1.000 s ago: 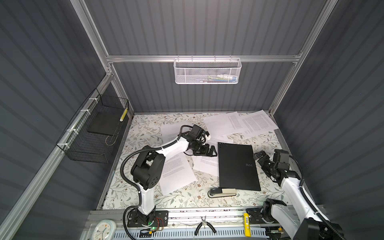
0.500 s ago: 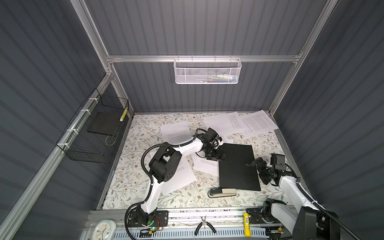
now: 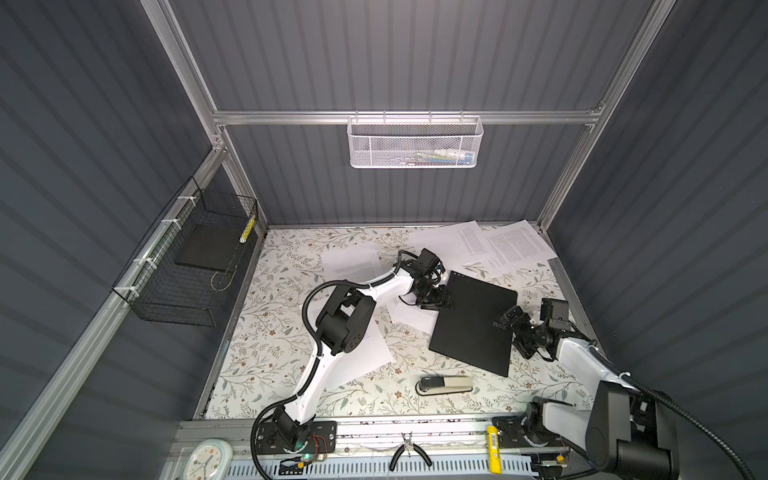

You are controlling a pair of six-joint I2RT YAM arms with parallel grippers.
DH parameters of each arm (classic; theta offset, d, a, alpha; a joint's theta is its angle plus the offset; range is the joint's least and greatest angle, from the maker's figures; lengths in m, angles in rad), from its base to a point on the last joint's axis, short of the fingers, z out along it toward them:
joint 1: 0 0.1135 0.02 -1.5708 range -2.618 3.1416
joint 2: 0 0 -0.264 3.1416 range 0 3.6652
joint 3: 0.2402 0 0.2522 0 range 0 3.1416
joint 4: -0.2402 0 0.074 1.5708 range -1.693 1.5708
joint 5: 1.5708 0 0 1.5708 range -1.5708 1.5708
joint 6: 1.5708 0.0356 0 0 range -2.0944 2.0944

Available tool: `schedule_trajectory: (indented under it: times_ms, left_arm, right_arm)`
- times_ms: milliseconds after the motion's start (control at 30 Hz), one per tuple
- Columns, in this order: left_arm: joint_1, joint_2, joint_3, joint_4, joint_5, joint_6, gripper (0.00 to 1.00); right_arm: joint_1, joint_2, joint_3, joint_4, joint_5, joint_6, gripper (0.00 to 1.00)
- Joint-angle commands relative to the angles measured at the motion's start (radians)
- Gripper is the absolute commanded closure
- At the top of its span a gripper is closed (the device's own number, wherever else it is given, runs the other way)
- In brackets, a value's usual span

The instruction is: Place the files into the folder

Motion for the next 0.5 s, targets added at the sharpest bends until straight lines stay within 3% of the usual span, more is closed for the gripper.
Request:
schedule_trajectory:
  times_ms: [0,267,467]
  left_arm:
    - [-0.013,0.049,0.075,-0.040,-0.001,-0.004,0.41]
    - [-0.013,0.049,0.065,-0.031,-0.009,0.010,0.40]
    - [-0.006,0.032,0.037,-0.030,-0.024,0.018,0.40]
  right_arm:
    - [0.007,-0.003,0.046,-0.009,-0.092,-0.024,0.01]
    - [0.023,-0.031,0.106,-0.079,-0.059,-0.086,0.01]
    - [0.022,0.013,0.139,-0.178,0.097,-0.119,0.01]
